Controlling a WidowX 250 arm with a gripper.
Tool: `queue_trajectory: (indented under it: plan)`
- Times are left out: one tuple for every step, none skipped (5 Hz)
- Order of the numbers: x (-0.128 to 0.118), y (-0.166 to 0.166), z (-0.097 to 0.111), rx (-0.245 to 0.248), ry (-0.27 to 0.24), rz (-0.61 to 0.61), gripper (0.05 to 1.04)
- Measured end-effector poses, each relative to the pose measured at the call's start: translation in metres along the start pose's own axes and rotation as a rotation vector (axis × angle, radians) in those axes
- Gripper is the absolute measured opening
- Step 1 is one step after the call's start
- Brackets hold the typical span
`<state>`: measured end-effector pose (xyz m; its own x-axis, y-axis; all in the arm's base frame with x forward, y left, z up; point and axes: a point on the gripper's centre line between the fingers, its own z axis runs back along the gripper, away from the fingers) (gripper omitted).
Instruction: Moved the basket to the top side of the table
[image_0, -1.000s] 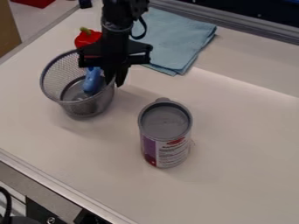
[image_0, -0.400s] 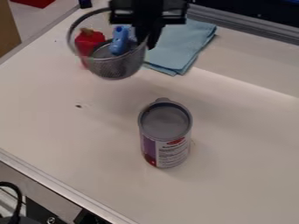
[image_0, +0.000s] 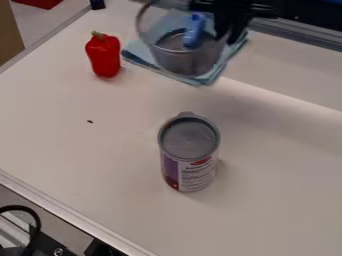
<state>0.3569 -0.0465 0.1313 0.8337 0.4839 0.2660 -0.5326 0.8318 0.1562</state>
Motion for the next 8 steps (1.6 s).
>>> queue_trajectory:
  plan:
    - [0.002,-0.037,-0.012,0.011,0.003,-0.053,0.055]
    - [0.001,-0.060,-0.025,0.017,0.026,-0.127,0.055]
    - [-0.001,-0.073,-0.036,-0.008,0.003,-0.313,0.055]
    - [-0.002,-0.077,-0.044,-0.039,-0.018,-0.482,0.055]
    - [-0.002,-0.079,-0.046,-0.069,-0.006,-0.573,0.076]
    - [-0.004,-0.083,-0.053,-0.053,0.052,-0.614,0.226]
    - [0.001,-0.085,-0.051,-0.054,0.052,-0.584,0.460]
    - [0.002,-0.087,-0.048,-0.090,0.075,-0.572,0.755]
